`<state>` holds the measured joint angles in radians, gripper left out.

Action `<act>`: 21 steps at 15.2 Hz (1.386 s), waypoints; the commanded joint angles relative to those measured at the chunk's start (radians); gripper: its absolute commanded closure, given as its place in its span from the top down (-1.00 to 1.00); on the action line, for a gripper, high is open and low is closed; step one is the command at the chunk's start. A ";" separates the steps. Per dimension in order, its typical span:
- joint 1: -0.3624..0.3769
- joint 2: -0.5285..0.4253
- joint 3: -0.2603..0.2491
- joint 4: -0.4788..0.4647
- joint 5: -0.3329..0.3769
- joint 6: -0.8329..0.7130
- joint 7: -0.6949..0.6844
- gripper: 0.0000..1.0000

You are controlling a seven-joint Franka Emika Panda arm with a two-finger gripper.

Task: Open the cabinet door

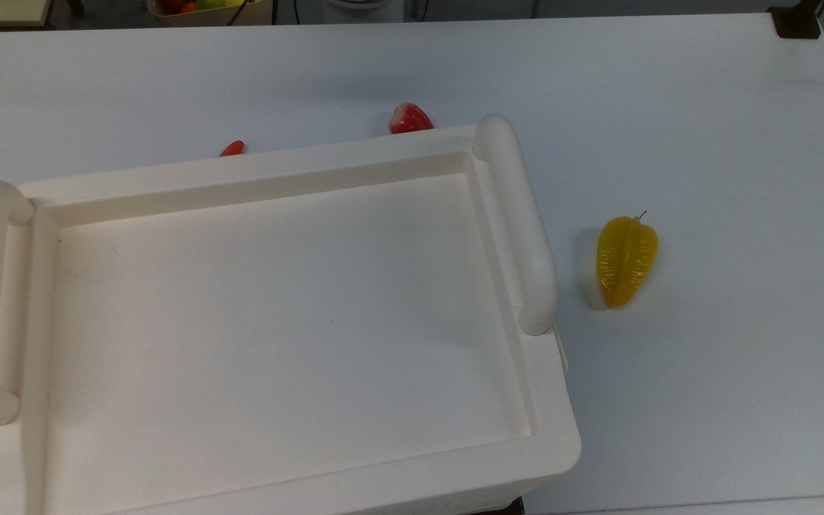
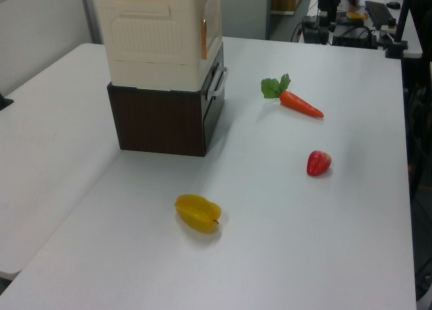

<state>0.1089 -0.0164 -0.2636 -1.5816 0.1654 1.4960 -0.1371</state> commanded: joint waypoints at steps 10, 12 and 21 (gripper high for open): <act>0.044 0.052 0.004 0.041 0.089 0.268 -0.084 1.00; 0.051 0.055 0.004 0.043 0.112 0.351 -0.084 1.00; 0.052 0.088 0.029 0.075 0.112 0.498 -0.098 1.00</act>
<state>0.1589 0.0374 -0.2462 -1.5181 0.2576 1.9479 -0.2111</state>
